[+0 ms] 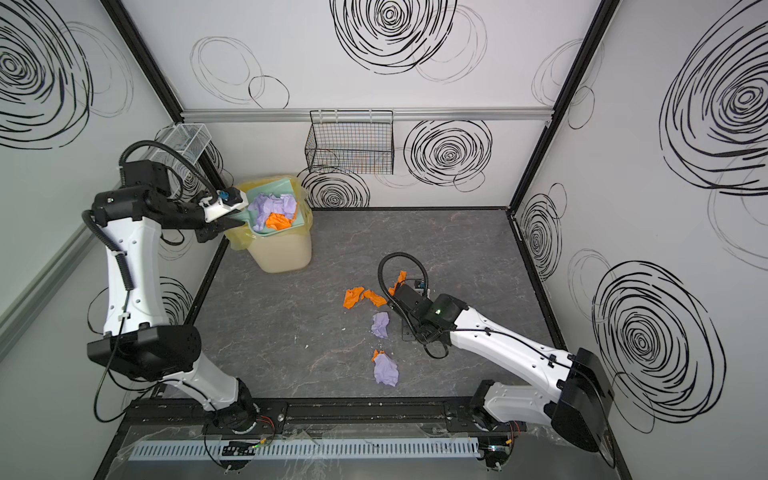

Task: Sweep away the paper scraps from the table
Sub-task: 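Lift the loaded dustpan with the left gripper and carry it over the bin, then tip the dustpan over the bin with the left gripper to empty it, then lower the empty dustpan to the table with the left gripper beside the scraps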

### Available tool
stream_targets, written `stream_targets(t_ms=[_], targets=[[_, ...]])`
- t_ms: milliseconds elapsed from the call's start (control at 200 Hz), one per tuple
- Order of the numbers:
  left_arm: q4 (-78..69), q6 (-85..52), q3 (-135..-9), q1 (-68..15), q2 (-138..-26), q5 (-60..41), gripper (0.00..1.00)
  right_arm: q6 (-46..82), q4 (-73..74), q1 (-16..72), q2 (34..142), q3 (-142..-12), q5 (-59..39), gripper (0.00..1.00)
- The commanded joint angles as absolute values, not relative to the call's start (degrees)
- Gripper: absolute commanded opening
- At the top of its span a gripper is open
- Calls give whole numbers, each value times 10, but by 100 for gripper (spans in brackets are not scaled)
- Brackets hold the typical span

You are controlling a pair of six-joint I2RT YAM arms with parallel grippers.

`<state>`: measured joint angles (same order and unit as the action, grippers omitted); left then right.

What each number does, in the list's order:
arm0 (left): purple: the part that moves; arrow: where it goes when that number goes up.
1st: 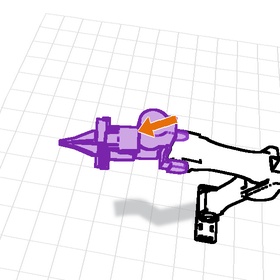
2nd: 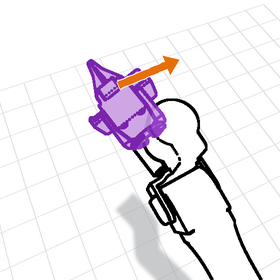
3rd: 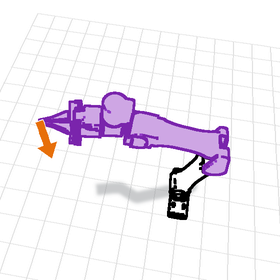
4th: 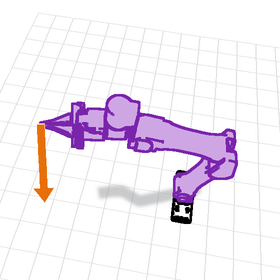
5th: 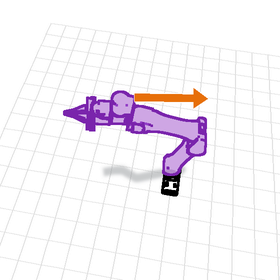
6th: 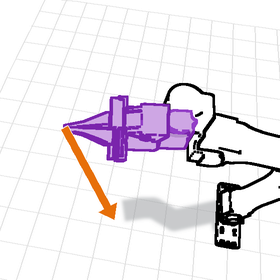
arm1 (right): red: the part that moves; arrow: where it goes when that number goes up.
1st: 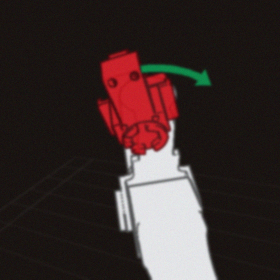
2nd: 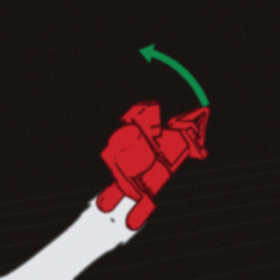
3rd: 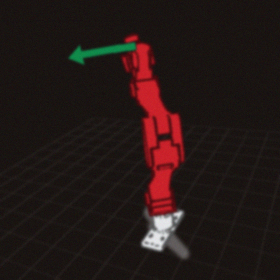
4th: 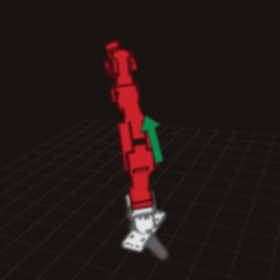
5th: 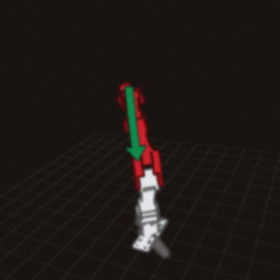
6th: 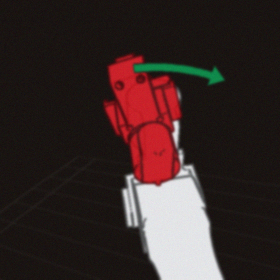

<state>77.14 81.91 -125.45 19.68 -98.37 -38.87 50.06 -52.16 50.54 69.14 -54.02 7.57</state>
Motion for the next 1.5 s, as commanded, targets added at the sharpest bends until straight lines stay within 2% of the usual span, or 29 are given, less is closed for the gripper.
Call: stream_targets(t_ms=[0, 130, 195, 525, 760, 1291, 1496], targets=[[804, 822, -1353, 216, -1044, -374, 0, 498, -513, 501, 683, -530, 86, 0], [800, 828, -1463, 224, -1119, -310, 0, 498, -502, 500, 678, -519, 82, 0], [783, 842, -1475, 219, -1136, -266, 0, 498, -497, 500, 678, -516, 80, 0], [665, 939, -1408, 153, -1128, -24, 0, 499, -498, 501, 680, -523, 87, 0], [527, 1007, -1256, 116, -1073, 106, 0, 504, -493, 506, 668, -513, 88, 0], [328, 1080, -1079, 77, -966, 154, 0, 499, -477, 505, 670, -509, 87, 0], [341, 1060, -1109, 73, -953, 125, 0, 496, -468, 505, 679, -510, 85, 0]])
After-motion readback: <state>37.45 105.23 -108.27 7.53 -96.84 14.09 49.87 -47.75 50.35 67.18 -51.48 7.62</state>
